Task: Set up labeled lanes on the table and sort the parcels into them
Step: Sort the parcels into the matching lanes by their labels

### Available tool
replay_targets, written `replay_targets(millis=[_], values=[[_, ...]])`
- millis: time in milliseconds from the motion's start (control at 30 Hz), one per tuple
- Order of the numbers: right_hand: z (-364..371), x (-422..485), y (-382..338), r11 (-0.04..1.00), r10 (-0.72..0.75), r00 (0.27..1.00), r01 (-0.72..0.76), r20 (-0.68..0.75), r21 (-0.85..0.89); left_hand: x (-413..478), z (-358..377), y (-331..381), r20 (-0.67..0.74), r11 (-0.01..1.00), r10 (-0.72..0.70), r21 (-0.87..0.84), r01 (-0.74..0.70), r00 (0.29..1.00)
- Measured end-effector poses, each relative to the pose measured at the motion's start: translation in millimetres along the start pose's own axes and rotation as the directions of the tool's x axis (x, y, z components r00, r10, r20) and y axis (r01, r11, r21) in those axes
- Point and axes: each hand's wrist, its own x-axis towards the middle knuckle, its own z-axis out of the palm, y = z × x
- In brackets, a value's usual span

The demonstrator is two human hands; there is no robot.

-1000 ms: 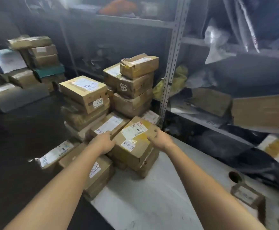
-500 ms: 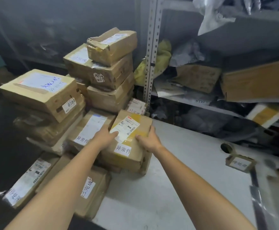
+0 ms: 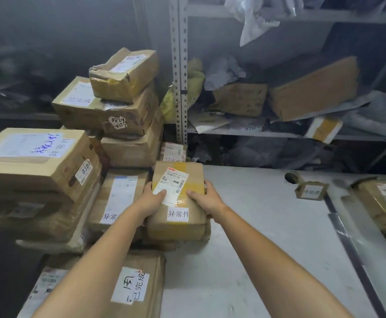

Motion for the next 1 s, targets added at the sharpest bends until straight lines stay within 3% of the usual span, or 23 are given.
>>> replay_targets(millis=[267, 667, 1000], values=[[5, 0, 7, 0.998, -0.04, 0.998, 0.042, -0.058, 0.039, 6, 0, -9, 0.026, 0.995, 0.057, -0.079, -0.055, 0.998], [-10, -21, 8, 0.998, 0.013, 0.999, -0.01, -0.052, 0.062, -1, 4, -5, 0.065, 0.994, -0.012, -0.104, 0.019, 0.998], [-6, -5, 16, 0.997, -0.037, 0.995, 0.043, -0.096, 0.063, -2, 4, -8, 0.05, 0.989, -0.033, -0.141, 0.04, 0.998]])
